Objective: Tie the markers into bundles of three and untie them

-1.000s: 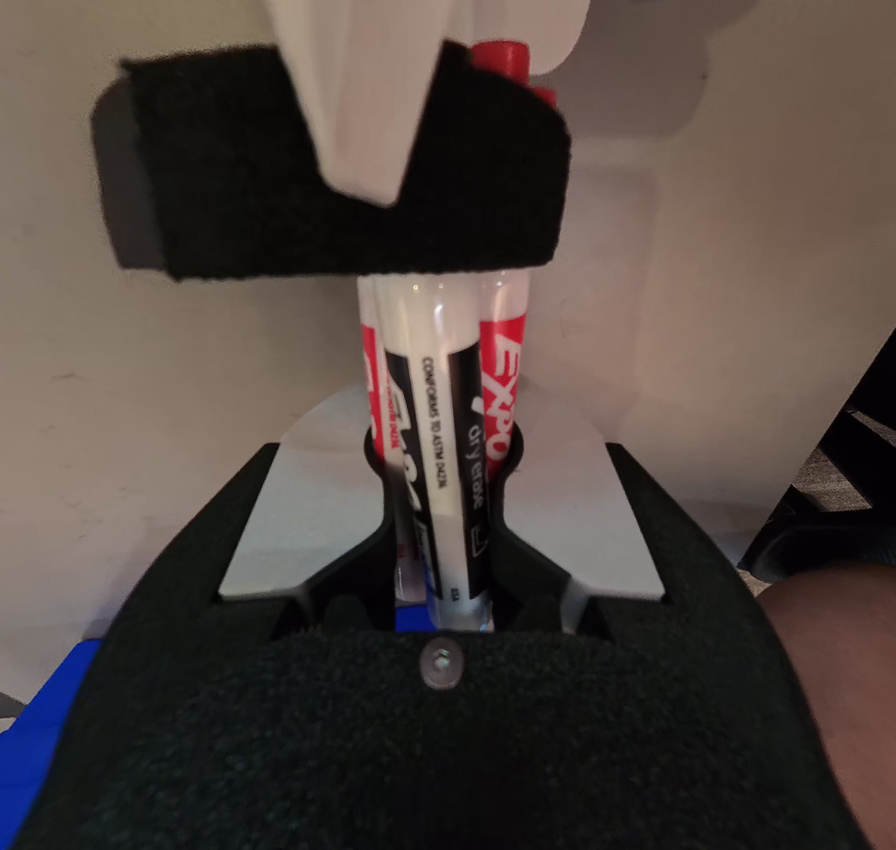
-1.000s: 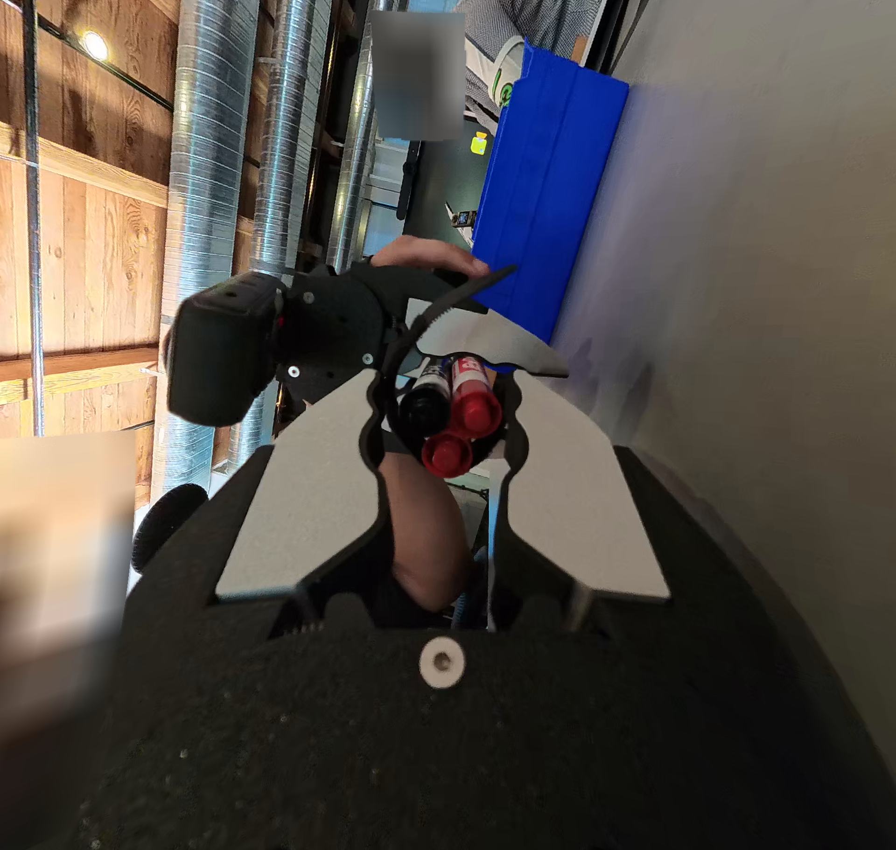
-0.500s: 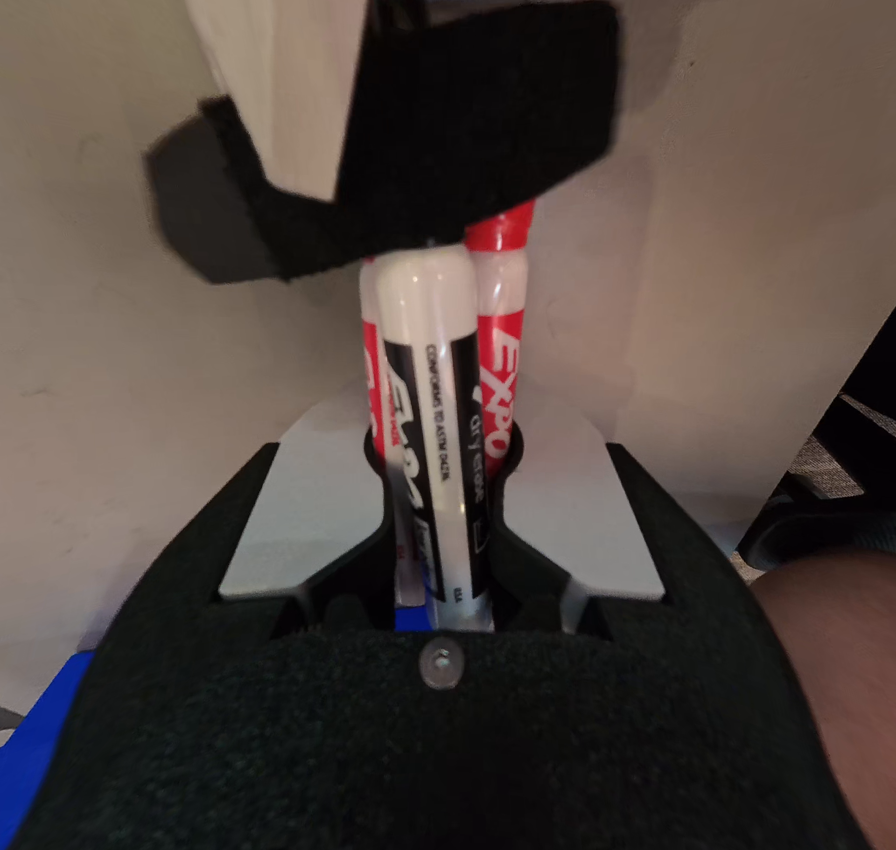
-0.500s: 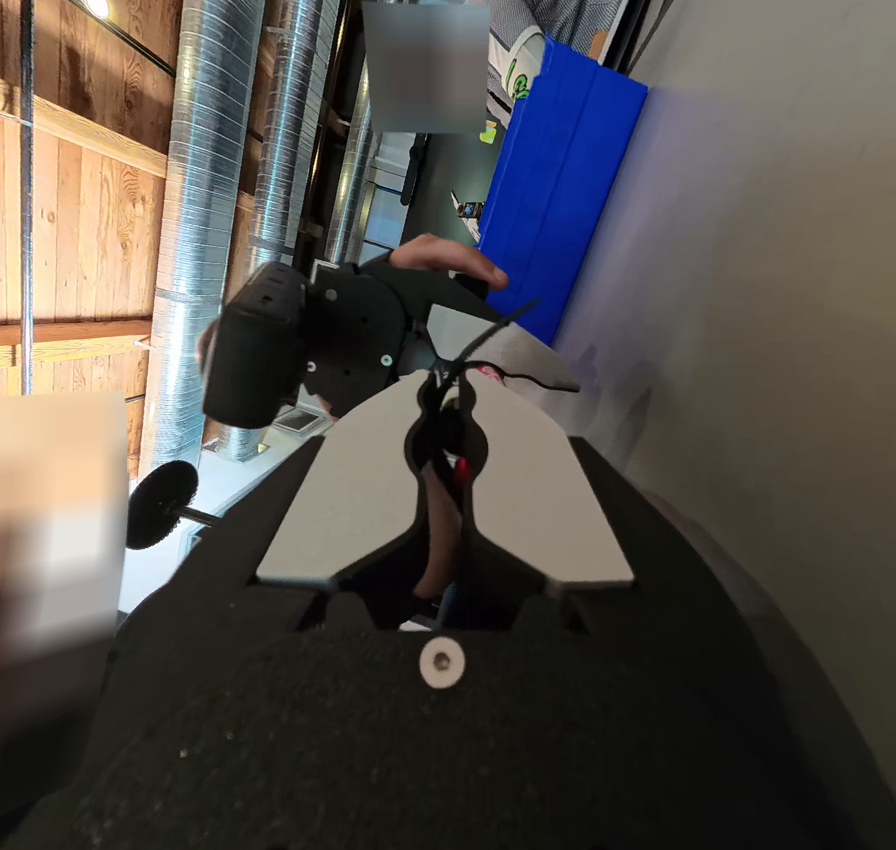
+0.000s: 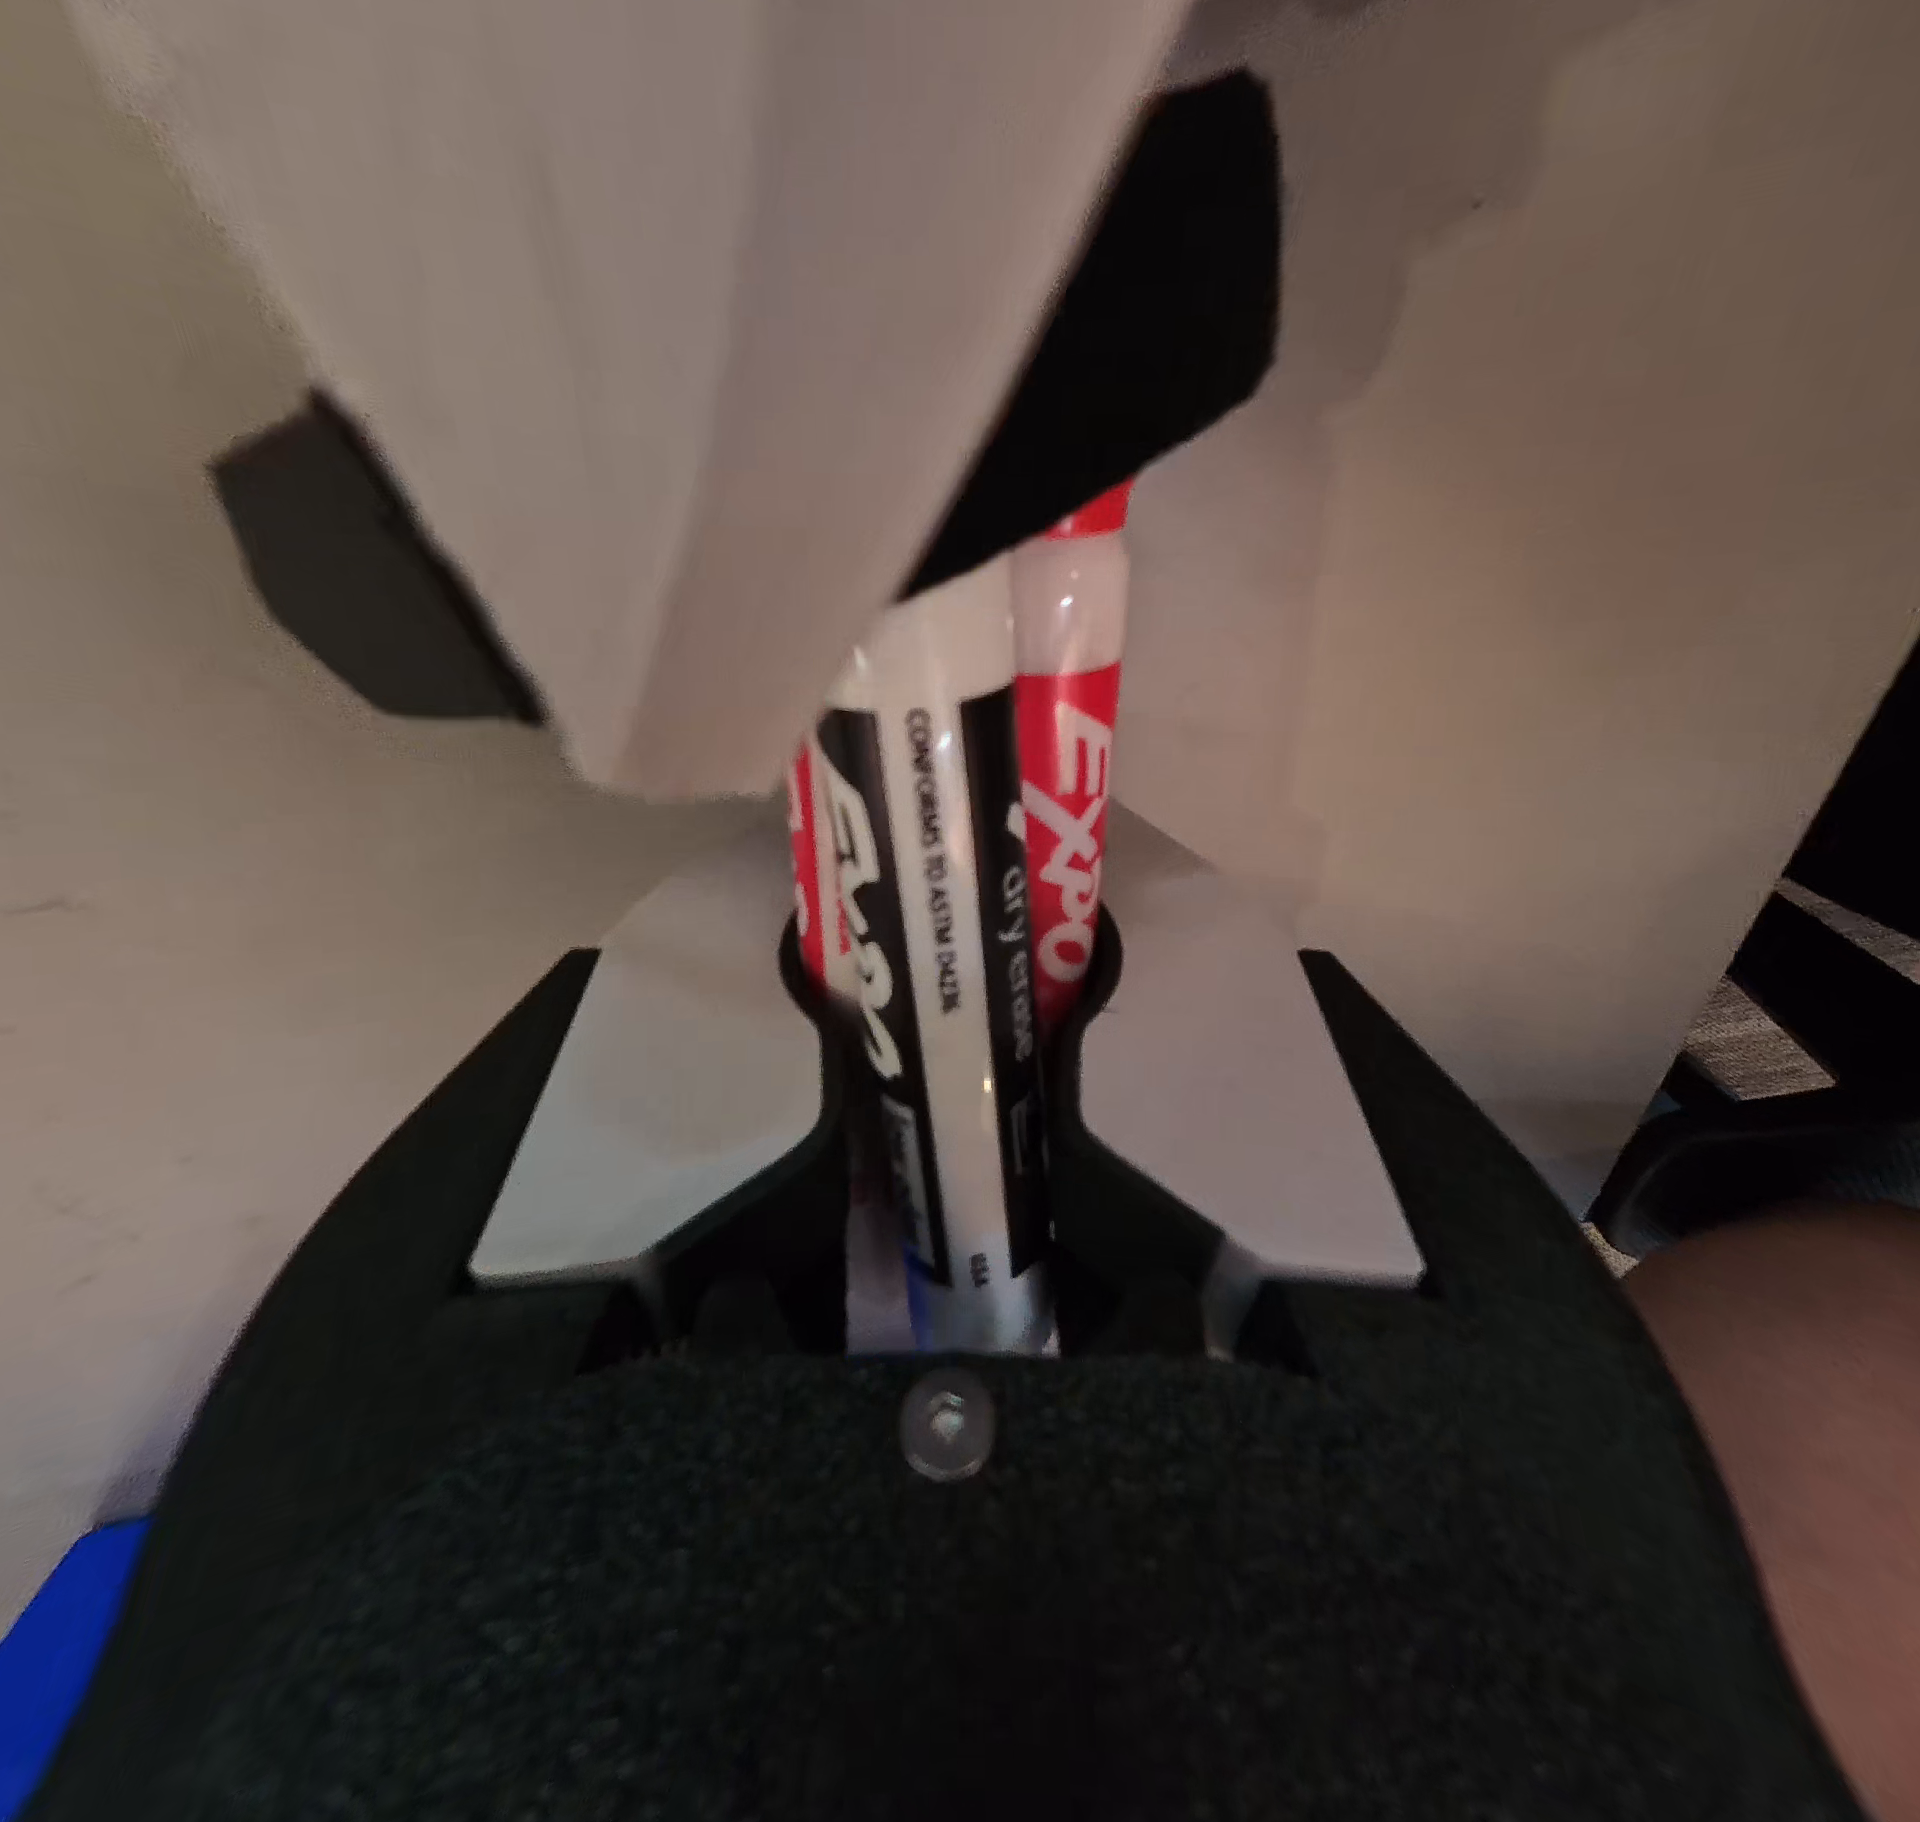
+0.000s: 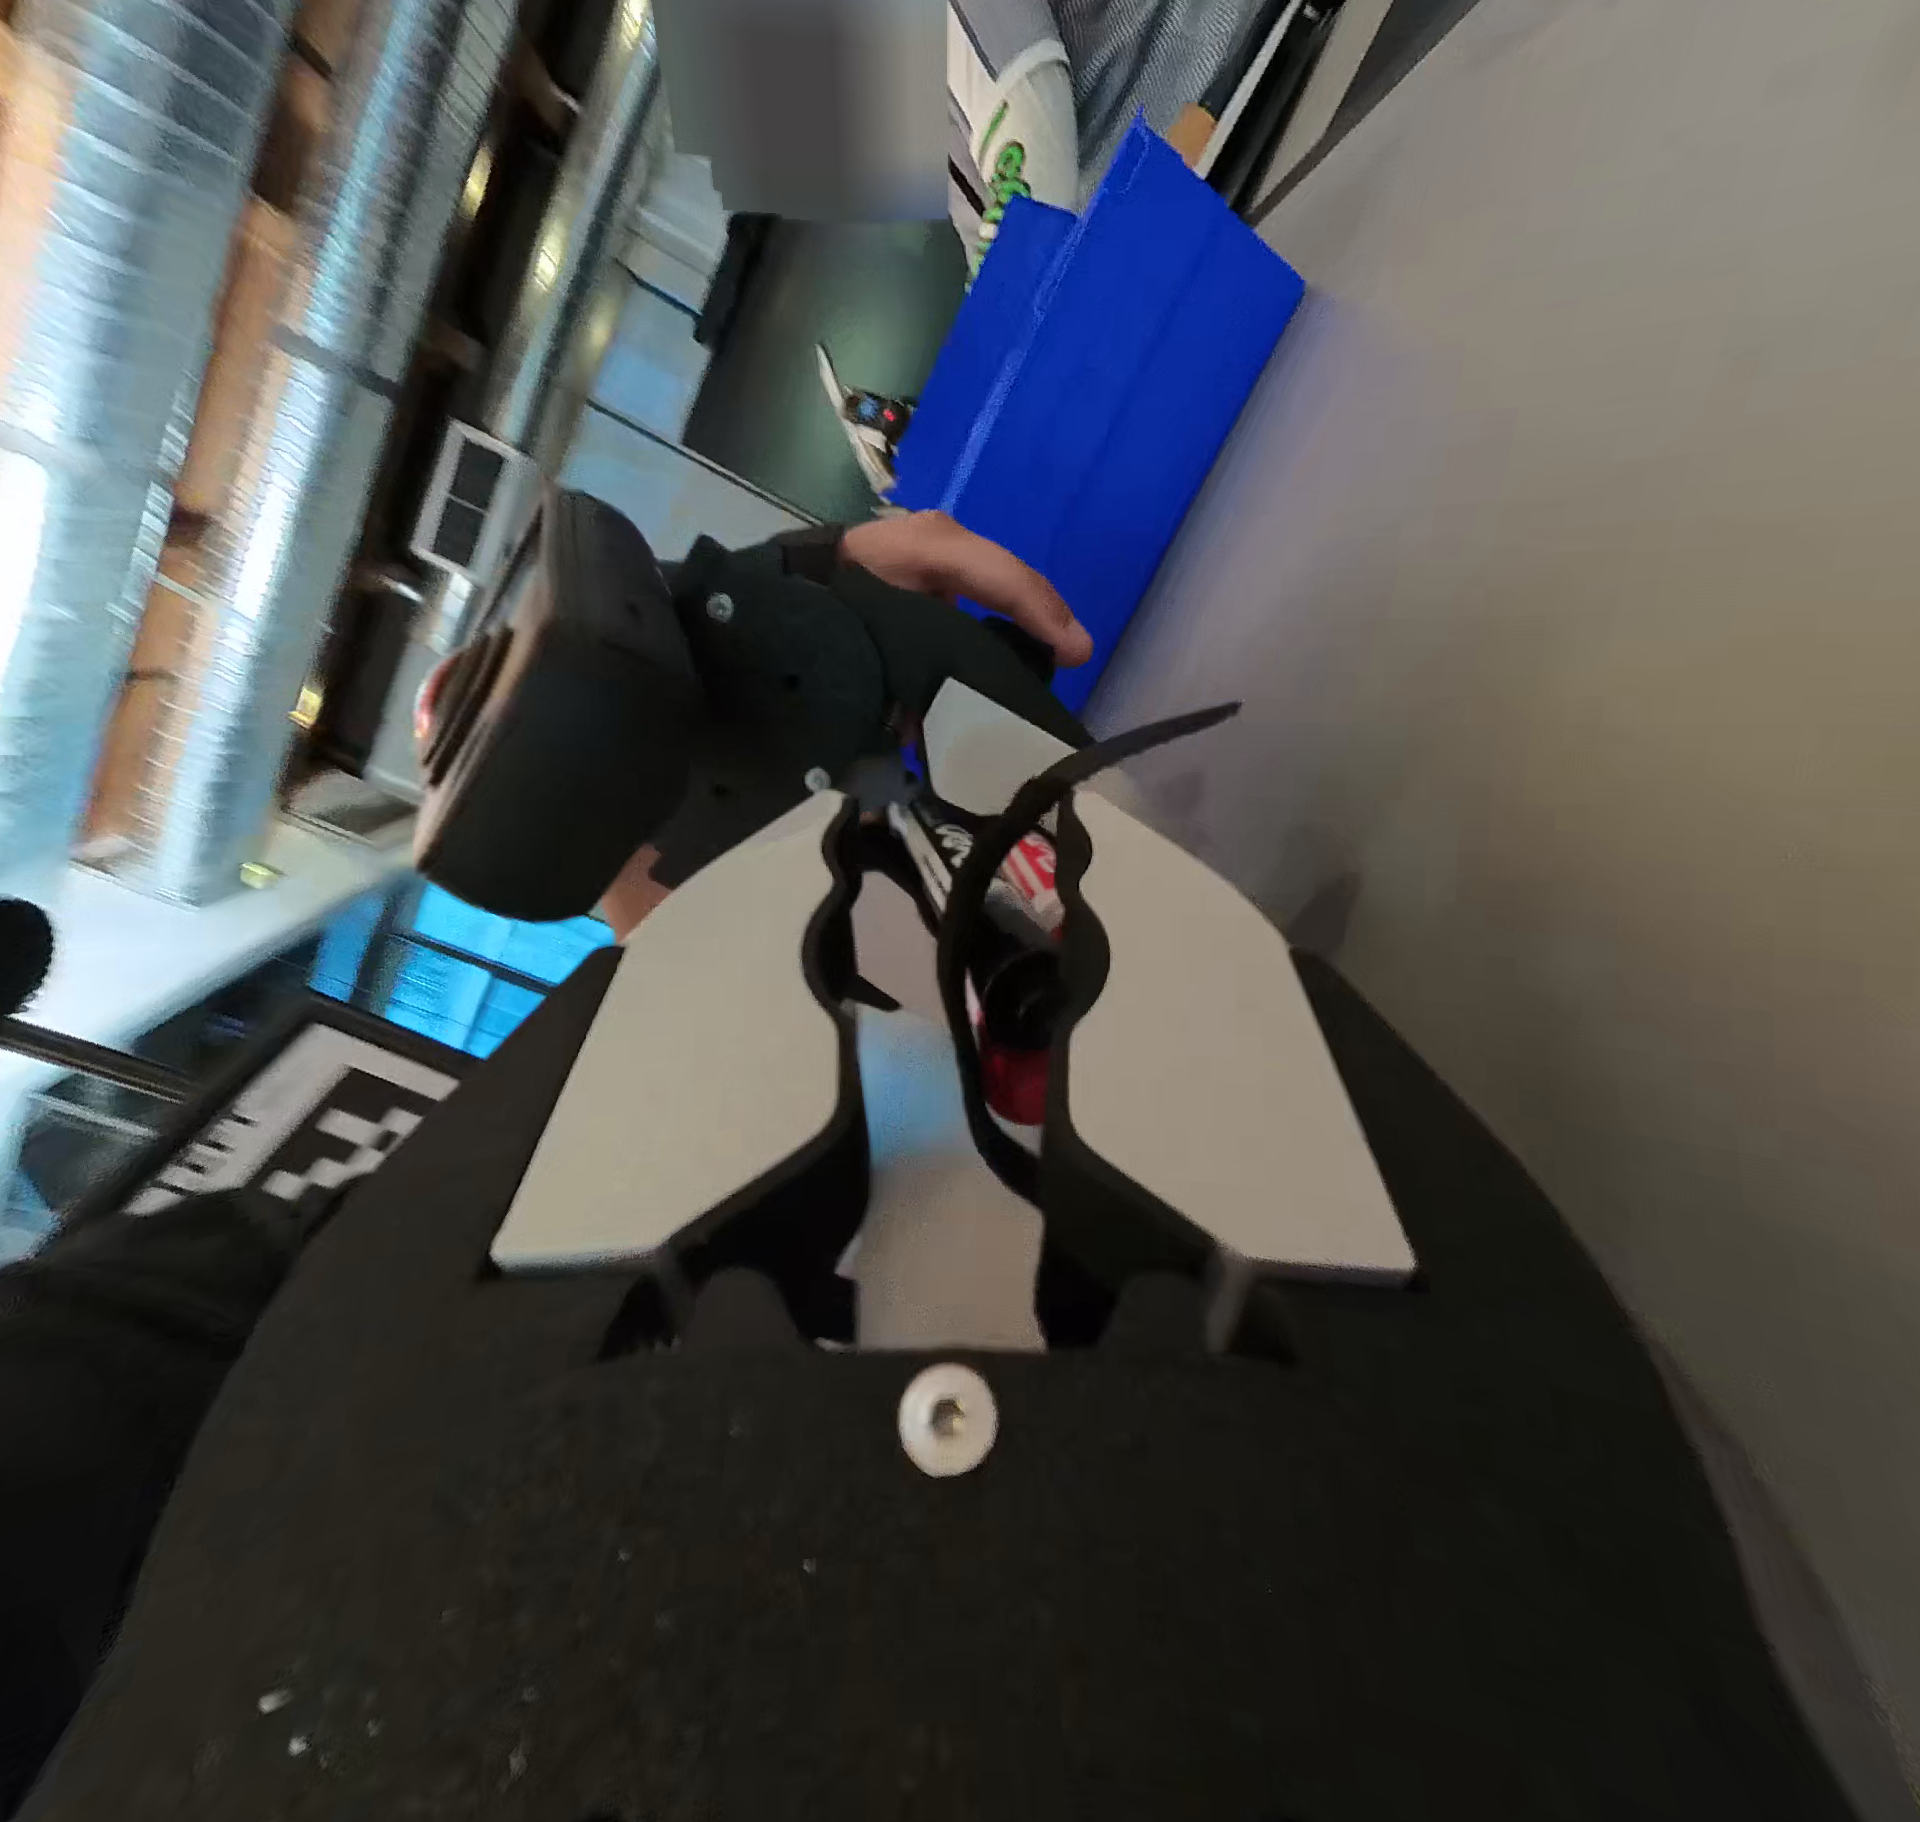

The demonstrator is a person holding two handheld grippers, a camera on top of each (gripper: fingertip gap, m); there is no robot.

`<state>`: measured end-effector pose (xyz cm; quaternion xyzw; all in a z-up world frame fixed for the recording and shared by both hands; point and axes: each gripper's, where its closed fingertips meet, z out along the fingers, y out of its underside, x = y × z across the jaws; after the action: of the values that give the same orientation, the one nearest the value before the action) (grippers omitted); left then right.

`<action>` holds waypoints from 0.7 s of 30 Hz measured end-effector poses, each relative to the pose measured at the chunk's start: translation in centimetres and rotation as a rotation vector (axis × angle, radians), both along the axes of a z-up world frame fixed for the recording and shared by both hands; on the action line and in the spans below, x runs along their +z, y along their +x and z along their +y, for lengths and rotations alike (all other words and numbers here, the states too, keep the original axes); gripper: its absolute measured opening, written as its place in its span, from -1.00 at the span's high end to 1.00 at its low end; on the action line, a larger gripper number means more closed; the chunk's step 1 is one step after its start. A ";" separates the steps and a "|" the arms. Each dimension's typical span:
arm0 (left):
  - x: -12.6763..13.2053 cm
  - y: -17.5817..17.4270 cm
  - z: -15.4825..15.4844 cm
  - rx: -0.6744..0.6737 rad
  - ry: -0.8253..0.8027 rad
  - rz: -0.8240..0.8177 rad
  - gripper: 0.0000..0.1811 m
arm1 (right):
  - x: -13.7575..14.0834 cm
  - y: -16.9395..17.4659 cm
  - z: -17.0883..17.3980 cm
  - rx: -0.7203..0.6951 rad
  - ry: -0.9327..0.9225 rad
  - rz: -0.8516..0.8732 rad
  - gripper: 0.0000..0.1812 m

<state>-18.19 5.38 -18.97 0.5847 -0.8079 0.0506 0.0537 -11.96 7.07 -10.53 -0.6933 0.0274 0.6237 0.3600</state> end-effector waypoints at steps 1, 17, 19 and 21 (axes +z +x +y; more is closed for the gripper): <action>-0.1 -0.1 0.0 0.002 -0.002 0.003 0.55 | -0.2 0.2 0.0 0.001 0.014 -0.057 0.59; 1.2 1.2 -1.2 -0.033 -0.094 -0.115 0.54 | -0.1 -0.8 -1.6 0.147 0.444 -0.438 0.23; 1.3 1.1 -1.2 -0.034 -0.095 -0.115 0.54 | -0.5 -0.4 -1.4 0.147 0.491 -0.549 0.18; 1.3 1.1 -1.2 -0.033 -0.097 -0.117 0.55 | -0.5 0.0 -1.1 0.128 0.529 -0.625 0.11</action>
<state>-17.07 4.14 -17.64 0.5639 -0.8158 0.1230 0.0357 -11.99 6.00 -10.99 -0.7333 -0.2877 0.3896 0.4772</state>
